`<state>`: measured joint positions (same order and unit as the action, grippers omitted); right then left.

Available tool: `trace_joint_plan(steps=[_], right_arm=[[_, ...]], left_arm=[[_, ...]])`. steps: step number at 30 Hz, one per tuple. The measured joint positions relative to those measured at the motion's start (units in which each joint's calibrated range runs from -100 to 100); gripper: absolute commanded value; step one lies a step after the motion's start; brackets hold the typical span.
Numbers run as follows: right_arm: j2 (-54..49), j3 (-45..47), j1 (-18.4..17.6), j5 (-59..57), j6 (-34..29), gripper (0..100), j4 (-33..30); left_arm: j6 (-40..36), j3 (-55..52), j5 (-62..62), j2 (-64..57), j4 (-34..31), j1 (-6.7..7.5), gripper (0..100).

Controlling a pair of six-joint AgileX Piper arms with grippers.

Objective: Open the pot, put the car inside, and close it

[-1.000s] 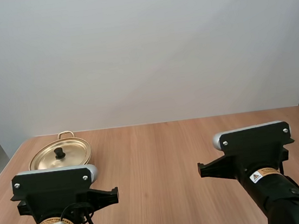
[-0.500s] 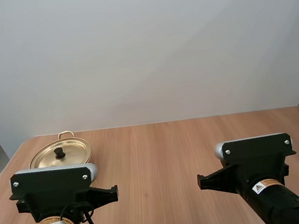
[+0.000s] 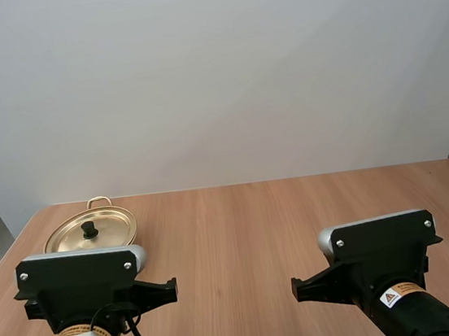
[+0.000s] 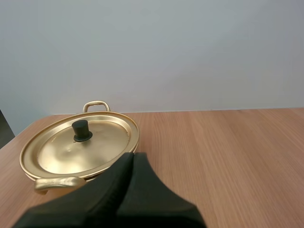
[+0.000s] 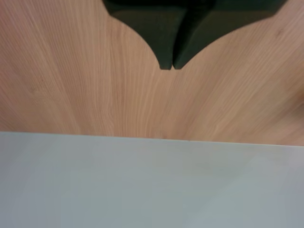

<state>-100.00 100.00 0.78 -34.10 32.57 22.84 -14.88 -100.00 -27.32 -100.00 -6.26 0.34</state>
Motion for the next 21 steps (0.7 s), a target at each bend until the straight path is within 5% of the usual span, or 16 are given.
trace_joint_plan(steps=[16,19,21], right_arm=[[0.0,0.0,0.0,0.2,-1.8,0,-1.7],[0.0,0.0,0.0,2.1,-5.4,0,-5.4],[0.0,0.0,0.0,2.3,-12.2,0,-13.3]], left_arm=[[0.0,0.0,0.0,0.0,0.0,0.00,0],[0.0,0.0,0.0,0.0,0.0,0.00,0],[0.0,0.0,0.0,0.0,0.0,0.00,0]])
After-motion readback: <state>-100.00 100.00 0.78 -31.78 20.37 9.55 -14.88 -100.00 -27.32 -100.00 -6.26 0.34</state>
